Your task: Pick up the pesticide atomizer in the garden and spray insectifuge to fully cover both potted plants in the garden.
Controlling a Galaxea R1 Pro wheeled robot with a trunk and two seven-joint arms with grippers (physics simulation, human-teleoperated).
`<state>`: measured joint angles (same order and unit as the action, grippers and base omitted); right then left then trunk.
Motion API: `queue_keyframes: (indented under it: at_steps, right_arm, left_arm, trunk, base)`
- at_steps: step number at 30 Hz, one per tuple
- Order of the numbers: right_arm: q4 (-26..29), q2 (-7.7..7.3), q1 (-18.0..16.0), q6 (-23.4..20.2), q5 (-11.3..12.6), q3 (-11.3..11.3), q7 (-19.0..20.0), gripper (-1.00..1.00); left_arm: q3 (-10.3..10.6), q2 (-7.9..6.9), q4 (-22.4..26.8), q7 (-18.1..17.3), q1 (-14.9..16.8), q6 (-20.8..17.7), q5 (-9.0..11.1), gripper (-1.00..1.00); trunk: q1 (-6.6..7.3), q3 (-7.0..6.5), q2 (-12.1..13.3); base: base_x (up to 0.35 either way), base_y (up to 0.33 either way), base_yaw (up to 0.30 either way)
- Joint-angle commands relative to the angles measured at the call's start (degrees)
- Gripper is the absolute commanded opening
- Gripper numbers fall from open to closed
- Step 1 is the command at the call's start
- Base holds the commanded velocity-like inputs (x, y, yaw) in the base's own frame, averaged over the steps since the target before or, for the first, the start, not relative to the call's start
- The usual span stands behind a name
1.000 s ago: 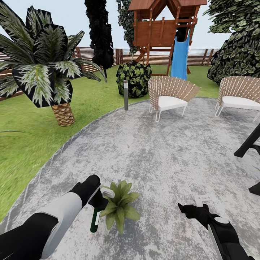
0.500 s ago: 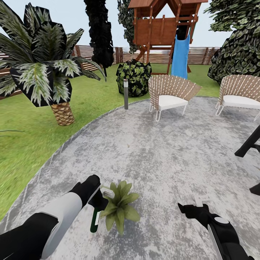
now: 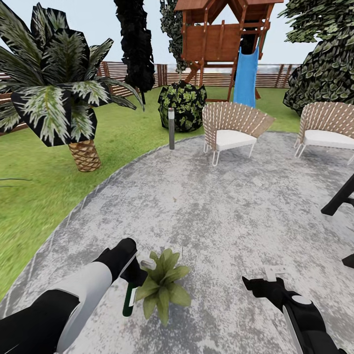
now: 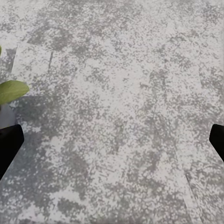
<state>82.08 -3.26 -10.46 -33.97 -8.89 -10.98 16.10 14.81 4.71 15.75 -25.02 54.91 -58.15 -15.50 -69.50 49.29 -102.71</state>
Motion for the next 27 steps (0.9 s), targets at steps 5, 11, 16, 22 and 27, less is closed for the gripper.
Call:
queue_keyframes:
  at_steps: [5,11,16,22,27]
  right_arm:
    - [0.0,0.04,0.0,-0.2,-0.6,0.0,0.5,1.00]
    - [0.0,0.11,0.0,-0.2,-0.6,-0.1,0.5,1.00]
    - [-0.3,0.25,0.0,-0.2,-0.7,0.0,0.4,1.00]
    - [-0.6,0.20,0.0,-0.2,-0.6,-0.1,0.1,1.00]
    - [-0.6,0.18,0.0,-0.2,-0.6,-0.1,0.1,1.00]
  left_arm:
    - [0.1,-0.23,0.1,-0.6,0.0,-0.1,-0.7,-1.00]
    - [0.0,0.01,0.1,-0.6,0.0,-0.1,-0.6,-1.00]
    - [0.0,0.04,0.1,-0.6,0.0,-0.1,-0.6,-1.00]
    - [0.0,0.04,0.1,-0.7,0.0,-0.1,-0.5,-1.00]
    - [0.1,-0.01,0.1,-0.7,0.3,-0.1,-0.5,-1.00]
  trunk:
    - [0.01,0.05,0.0]
    - [0.01,0.05,0.0]
    - [0.01,0.05,0.0]
    - [0.01,0.05,0.0]
    - [0.01,0.05,0.0]
  base:
    - [0.000,0.000,0.000]
    - [0.000,0.000,0.000]
    - [0.000,0.000,0.000]
    - [0.000,0.000,0.000]
    - [0.000,0.000,0.000]
